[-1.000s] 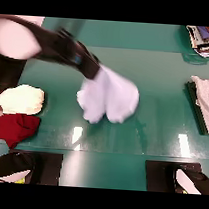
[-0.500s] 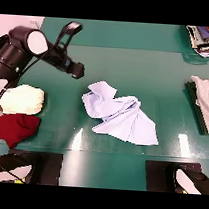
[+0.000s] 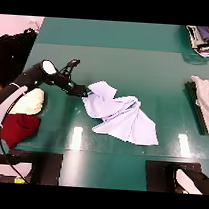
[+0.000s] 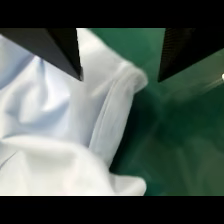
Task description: Fold the shirts.
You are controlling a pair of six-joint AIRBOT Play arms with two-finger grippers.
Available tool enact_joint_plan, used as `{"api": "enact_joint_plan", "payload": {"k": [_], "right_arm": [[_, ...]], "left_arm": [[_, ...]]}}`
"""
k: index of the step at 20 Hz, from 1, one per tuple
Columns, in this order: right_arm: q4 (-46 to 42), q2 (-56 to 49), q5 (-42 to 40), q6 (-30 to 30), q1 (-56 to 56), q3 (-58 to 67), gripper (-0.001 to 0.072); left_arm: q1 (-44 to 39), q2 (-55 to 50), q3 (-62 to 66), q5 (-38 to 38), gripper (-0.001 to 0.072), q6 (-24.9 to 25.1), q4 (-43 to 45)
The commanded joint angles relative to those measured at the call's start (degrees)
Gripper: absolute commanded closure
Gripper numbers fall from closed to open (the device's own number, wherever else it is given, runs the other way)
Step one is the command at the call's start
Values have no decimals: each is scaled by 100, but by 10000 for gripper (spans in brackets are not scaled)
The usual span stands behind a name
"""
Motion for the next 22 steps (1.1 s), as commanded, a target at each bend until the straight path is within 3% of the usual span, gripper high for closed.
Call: {"api": "enact_joint_plan", "payload": {"k": [1, 2, 4, 6, 10, 14, 16, 17, 22], "right_arm": [[2, -210, 286, 2, 4, 4, 695], [2, -280, 323, 2, 4, 4, 695], [2, -431, 437, 2, 4, 4, 695], [-2, -592, 693, 2, 4, 4, 695], [-509, -859, 1683, 9, 4, -94, 695], [-737, -730, 1843, 7, 4, -1436, 676], [-695, -673, 1670, 7, 4, -2378, 306], [-638, -686, 1580, 7, 4, -2815, 244], [538, -1207, 896, -234, 310, -4476, 248]], "left_arm": [[24, -227, -109, 404, 163, 275, -699], [24, -232, -109, 400, 173, 278, -697], [24, -232, -109, 400, 364, 350, -699], [26, -229, -92, 358, 679, 431, -693], [487, 55, 588, -90, 685, 382, -520], [997, 715, 1419, -103, 684, 380, -411], [1080, 909, 1591, -92, 684, 385, -389], [1080, 935, 1620, -101, 684, 389, -387], [1080, 938, 1622, -212, 684, 382, -337]]}}
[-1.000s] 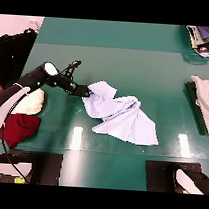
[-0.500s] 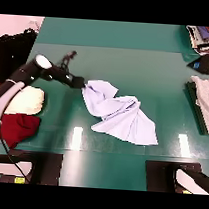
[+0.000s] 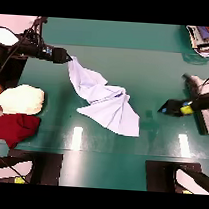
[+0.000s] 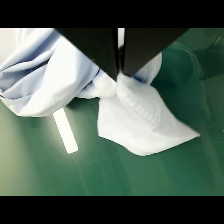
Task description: Fold the shirts.
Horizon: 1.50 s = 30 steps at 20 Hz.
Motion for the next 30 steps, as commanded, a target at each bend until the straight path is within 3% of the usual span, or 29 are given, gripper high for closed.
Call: {"api": "enact_joint_plan", "payload": {"k": [1, 6, 7, 9, 11, 17, 23, 30], "right_arm": [[813, -356, -632, -264, 374, -1014, 249], [1141, -1023, -1554, -319, 1670, -1023, 269], [1134, -1158, -1657, -319, 1875, -890, 309], [1019, -1340, -1829, -317, 2129, -610, 534], [682, -1379, -1856, -310, 2181, -240, 694], [-516, -282, -1375, 55, 935, 1574, 696], [-533, 914, -1375, 48, -619, 3517, 696], [-542, 1589, -1329, 48, -1191, 5158, 695]], "left_arm": [[33, 52, 59, -52, 684, -7, 50], [33, 52, 61, -72, 684, -7, 57], [33, 52, 59, -74, 684, -7, 61], [33, 52, 61, -87, 684, -4, 61], [33, 72, 68, -87, 684, -7, 138], [33, 713, 1060, -4, 685, -11, 990], [33, 1423, 2806, -4, 685, -13, 1036], [33, 2299, 3661, 144, 684, -170, 1016]]}}
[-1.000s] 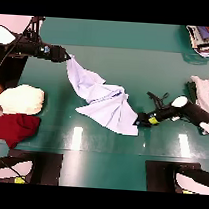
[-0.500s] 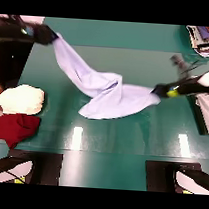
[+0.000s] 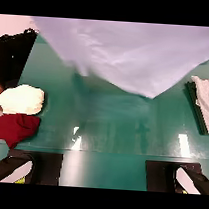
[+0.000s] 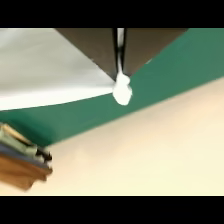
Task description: Fold the shirts.
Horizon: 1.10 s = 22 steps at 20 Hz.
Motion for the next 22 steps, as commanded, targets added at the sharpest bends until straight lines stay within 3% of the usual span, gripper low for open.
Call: {"api": "enact_joint_plan", "payload": {"k": [1, 5, 10, 14, 16, 19, 22], "right_arm": [[-48, 254, -2, 7, -323, 892, 695], [-46, 203, 236, 7, -841, 1899, 696], [11, -507, 1252, 46, -1084, 2979, 696], [-107, -1045, 1410, 221, -201, 1950, 696], [-575, -1587, 1469, 378, 400, 1427, 696], [-1220, -2599, 1432, 415, 1003, 787, 696], [-1259, -3700, 962, 389, 1187, 450, 696]], "left_arm": [[4, 492, 271, 238, 685, -98, 20], [4, 986, 291, 605, 685, -188, 17], [4, 833, 219, 208, 685, -234, 247], [4, 144, -649, -291, 685, -811, 649], [4, -437, -1163, -636, 684, -942, 557], [4, -1408, -1930, -975, 684, -975, 481], [4, -2509, -2341, -629, 684, -811, 483]]}}
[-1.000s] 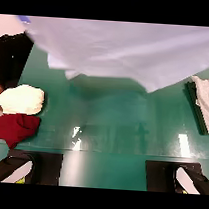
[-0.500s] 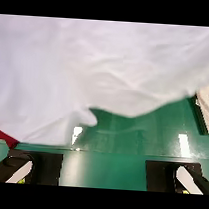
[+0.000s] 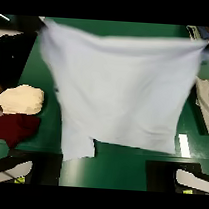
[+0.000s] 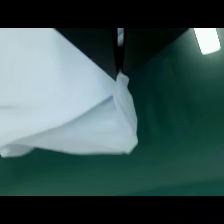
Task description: Fold the shirts.
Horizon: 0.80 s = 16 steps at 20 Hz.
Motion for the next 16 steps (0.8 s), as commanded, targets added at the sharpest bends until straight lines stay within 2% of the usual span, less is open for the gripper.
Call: {"api": "enact_joint_plan", "payload": {"k": [1, 3, 5, 6, 7, 8, 10, 12, 13, 16], "right_arm": [[-232, -1187, -522, 20, 299, -391, 696], [-234, -1714, -706, 22, 299, -249, 696], [-234, -2127, -734, 22, 299, 94, 694], [-232, -2260, -717, 22, 297, 256, 667], [-232, -2378, -627, 22, 297, 459, 499], [-234, -2463, -468, 22, 295, 675, 407], [-151, -2487, -68, 20, 212, 1025, 399], [74, -2280, 330, -227, 85, 1040, 399], [214, -2090, 422, -247, -9, 866, 399], [944, -1257, 584, -474, -341, -264, 400]], "left_arm": [[4, -1215, -433, 308, 684, 232, -44], [4, -1740, -433, 894, 684, 317, -37], [4, -2024, -433, 1250, 682, 149, -46], [22, -2092, -433, 1287, 554, 57, -33], [70, -2100, -433, 1235, 224, 24, -37], [149, -2090, -391, 1062, 96, -81, -39], [422, -2074, -162, 149, 98, -109, -42], [756, -1902, -170, -898, 99, -92, -50], [901, -1714, -341, -1139, 99, -87, -46], [1172, -758, -1676, -918, 98, -35, -20]]}}
